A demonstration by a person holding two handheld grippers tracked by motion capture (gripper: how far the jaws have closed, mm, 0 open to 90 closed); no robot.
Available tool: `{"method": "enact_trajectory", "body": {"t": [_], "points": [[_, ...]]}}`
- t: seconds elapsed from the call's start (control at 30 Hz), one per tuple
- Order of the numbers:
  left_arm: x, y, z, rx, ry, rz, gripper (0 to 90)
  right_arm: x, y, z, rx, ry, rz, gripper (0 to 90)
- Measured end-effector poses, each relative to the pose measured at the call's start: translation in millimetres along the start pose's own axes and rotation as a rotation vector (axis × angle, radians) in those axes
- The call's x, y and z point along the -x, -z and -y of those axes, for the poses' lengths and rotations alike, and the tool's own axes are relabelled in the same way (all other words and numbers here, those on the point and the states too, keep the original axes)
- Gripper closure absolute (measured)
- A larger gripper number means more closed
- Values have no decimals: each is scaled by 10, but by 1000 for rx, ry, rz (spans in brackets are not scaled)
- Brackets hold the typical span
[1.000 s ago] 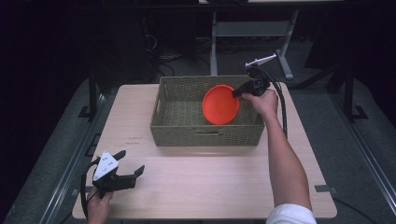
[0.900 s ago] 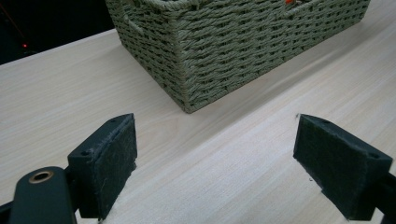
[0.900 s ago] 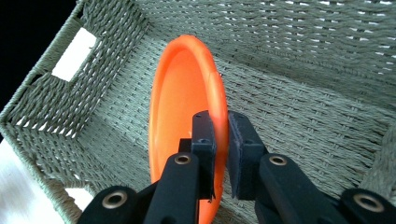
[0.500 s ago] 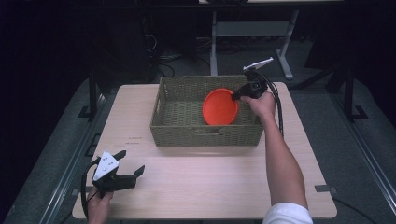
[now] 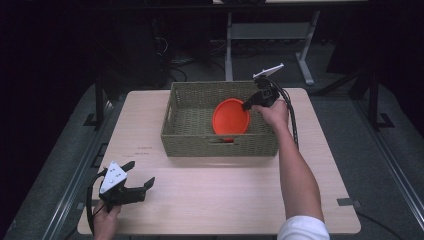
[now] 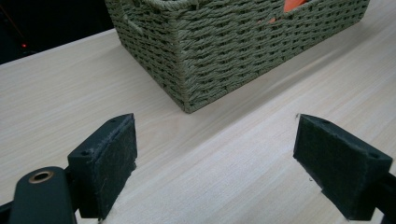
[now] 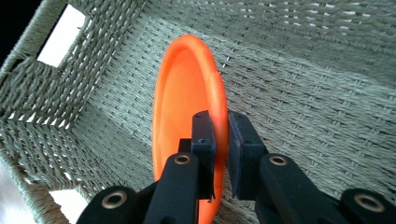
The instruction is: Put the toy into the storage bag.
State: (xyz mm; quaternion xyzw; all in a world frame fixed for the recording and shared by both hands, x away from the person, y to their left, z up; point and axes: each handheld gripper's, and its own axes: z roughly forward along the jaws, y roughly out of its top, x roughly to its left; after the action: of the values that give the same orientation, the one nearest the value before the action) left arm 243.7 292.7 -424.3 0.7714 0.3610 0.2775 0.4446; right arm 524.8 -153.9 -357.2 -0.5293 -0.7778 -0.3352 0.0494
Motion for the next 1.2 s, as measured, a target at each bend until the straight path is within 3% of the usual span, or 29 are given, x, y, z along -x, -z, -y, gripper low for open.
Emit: {"method": "enact_trajectory", "body": {"t": [0.37,0.57,1.07,1.2], "points": [[1,-1,-1,0,0,0,129,-11,-108,0,-60,-7,40,810],[4,-1,-3,-2,-2,0,129,8,-96,3,-65,-20,24,795],[25,-15,-16,-6,-12,2,129,-13,-53,10,-80,-17,87,711],[18,-13,-11,0,1,2,129,-10,-28,18,-76,-15,102,697]]}}
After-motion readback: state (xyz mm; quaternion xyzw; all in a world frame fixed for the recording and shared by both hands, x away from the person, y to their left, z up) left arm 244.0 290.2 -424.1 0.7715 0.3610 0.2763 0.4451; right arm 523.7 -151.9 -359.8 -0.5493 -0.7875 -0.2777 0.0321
